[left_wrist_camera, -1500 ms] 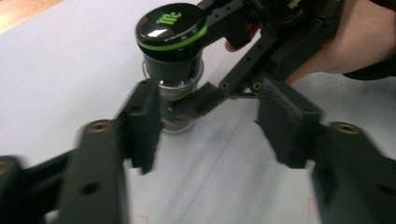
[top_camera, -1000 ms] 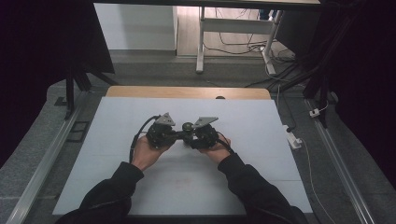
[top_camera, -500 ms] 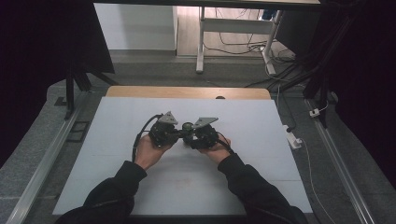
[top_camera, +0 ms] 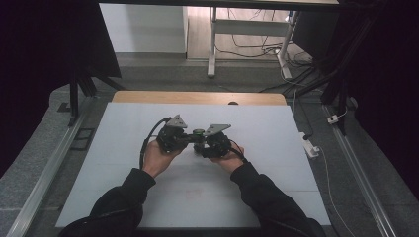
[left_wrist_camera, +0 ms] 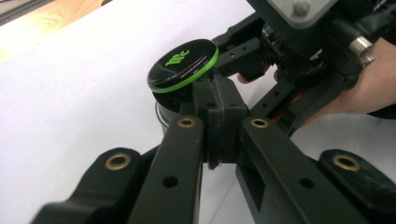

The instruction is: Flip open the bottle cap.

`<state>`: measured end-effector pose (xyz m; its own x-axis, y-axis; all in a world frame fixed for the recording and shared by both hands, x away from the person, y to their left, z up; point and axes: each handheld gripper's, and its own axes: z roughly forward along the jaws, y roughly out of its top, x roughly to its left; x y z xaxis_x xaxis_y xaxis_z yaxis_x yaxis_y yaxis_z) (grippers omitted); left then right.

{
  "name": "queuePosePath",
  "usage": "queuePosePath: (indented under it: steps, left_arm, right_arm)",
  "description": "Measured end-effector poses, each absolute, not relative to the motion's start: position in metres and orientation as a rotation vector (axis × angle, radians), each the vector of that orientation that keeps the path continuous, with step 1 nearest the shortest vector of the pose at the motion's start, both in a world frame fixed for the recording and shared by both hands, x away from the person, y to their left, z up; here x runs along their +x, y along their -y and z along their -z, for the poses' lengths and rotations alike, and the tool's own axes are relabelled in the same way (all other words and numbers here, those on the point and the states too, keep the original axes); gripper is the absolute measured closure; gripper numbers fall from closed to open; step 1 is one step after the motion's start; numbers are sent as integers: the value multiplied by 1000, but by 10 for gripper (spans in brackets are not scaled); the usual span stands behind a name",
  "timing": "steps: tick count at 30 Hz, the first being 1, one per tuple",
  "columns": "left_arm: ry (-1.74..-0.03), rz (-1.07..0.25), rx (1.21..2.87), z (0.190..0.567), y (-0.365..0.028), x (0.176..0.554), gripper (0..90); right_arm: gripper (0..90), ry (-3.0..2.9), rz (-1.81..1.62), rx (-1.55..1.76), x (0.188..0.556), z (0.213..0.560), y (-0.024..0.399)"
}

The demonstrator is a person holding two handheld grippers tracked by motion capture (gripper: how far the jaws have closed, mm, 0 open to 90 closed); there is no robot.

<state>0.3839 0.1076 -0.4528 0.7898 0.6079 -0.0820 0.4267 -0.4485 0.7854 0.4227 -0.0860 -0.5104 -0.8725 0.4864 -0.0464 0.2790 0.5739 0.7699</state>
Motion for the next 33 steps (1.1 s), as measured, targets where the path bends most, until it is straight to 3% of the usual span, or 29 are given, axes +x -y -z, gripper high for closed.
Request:
queuePosePath:
  steps: [33]
  left_arm:
    - [-821, -285, 2073, 434, -115, 411, 887]
  right_arm:
    - [538, -2554, -1177, 618, 422, 511, 86]
